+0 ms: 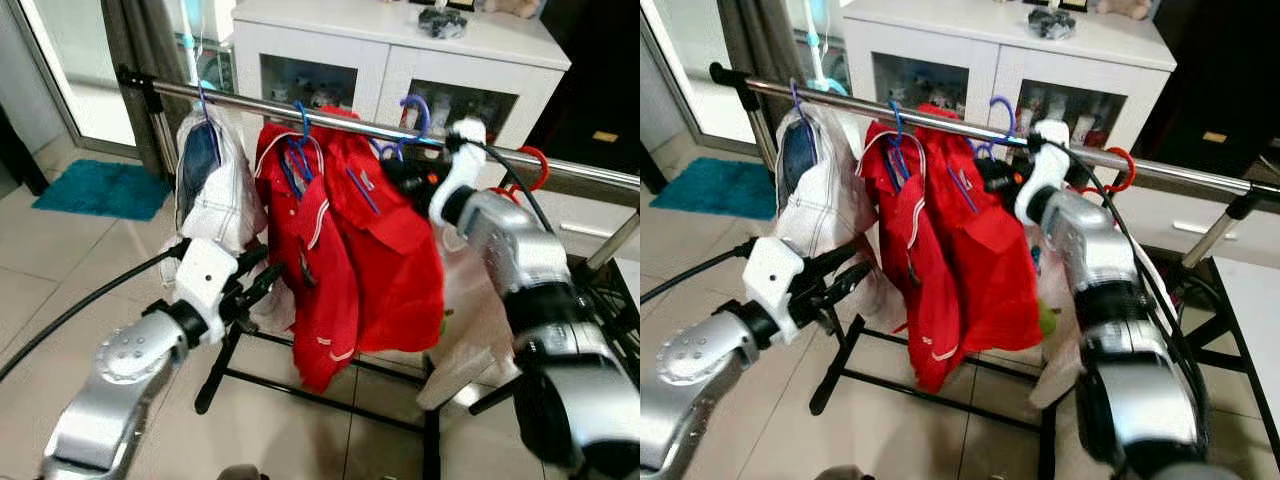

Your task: Hang hanger

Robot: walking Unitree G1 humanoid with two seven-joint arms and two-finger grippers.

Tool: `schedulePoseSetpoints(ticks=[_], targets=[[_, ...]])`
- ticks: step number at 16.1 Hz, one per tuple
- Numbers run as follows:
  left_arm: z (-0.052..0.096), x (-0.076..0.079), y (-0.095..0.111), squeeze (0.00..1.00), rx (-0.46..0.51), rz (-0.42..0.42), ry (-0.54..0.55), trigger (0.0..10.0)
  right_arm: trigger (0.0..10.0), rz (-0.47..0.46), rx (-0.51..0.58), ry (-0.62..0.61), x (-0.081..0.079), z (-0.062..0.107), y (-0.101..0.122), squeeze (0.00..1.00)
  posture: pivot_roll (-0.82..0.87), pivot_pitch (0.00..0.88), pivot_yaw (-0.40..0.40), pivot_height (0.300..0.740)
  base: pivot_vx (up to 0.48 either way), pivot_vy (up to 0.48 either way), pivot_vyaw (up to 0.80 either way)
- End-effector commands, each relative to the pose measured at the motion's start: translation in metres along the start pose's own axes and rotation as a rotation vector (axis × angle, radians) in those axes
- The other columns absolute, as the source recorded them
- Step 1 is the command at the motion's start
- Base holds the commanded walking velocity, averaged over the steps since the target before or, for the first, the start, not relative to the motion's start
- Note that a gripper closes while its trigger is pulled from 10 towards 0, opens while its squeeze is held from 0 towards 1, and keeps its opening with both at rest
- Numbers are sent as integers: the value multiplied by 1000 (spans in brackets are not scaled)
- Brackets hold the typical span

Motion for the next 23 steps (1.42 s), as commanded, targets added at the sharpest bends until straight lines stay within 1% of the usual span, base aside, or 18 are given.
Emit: schedulePoseSetpoints(ticks=[1,3,6,7,8,9,11,13,18,23], targets=[[-5,2,-5,0,-35,-3,24,10000,0,34,5,1,-2,7,5,0,143,0,-56,740,0,0,0],[-12,7,-8,0,-45,-15,52,10000,0,30,-20,-25,-6,24,-10,0,128,0,-55,740,0,0,0],[-21,12,-7,0,-30,4,79,10000,0,-19,-25,-107,-15,52,-38,0,112,0,-63,740,0,0,0],[-23,12,-7,0,-30,6,87,10000,0,-30,-14,-129,-17,57,-44,0,106,0,-61,740,0,0,0],[-26,11,-8,0,-28,12,106,10000,0,-40,3,-203,-18,65,-57,0,103,0,-60,740,0,0,0],[-28,9,-9,0,-28,14,126,10000,0,-77,30,-274,-21,72,-64,0,97,0,-56,740,0,0,0],[-29,8,-9,0,-29,25,138,10000,0,-98,40,-317,-24,77,-69,0,95,0,-56,740,0,0,0],[-29,8,-9,0,-29,33,143,10000,0,-100,27,-331,-26,80,-74,0,97,0,-60,740,-259,0,0],[-29,5,-8,0,-28,41,156,10000,0,-99,20,-339,-28,80,-74,0,95,0,-62,740,-291,0,0],[-32,4,-7,0,-27,40,143,10000,0,-104,21,-357,-27,83,-74,0,78,0,-42,740,-306,0,0]])
Point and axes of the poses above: a point about 5 cm out from each wrist's last joint towards the gripper, its own z axis pointing back from the gripper into the wrist, its own y axis along the axis of the wrist's last joint, x = y × z, the point moved 2 cm from there along -z, pointing out of the wrist towards the gripper, and after that the axes turned 9 degrees about -z, right-handed, at the moved point
